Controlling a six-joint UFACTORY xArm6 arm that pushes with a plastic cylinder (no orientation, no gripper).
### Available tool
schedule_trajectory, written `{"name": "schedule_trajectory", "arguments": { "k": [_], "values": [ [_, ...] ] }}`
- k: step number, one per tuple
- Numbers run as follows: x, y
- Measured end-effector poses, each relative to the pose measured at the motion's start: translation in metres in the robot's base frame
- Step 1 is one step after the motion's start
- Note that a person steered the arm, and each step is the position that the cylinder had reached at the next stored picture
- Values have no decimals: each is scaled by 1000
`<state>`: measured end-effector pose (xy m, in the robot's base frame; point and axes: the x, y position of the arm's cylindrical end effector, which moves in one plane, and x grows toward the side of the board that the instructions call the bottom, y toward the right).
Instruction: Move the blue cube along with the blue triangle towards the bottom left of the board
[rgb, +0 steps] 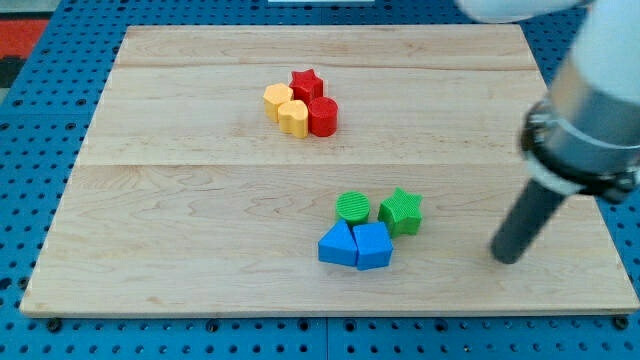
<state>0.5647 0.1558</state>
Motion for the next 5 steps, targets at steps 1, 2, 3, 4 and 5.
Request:
{"name": "schedule_trajectory", "arguments": {
  "k": [1,2,3,4,5],
  "values": [
    [0,-78],
    [0,-131],
    [-19,-173],
    [-2,-185],
    [-2,-187]
  ]
}}
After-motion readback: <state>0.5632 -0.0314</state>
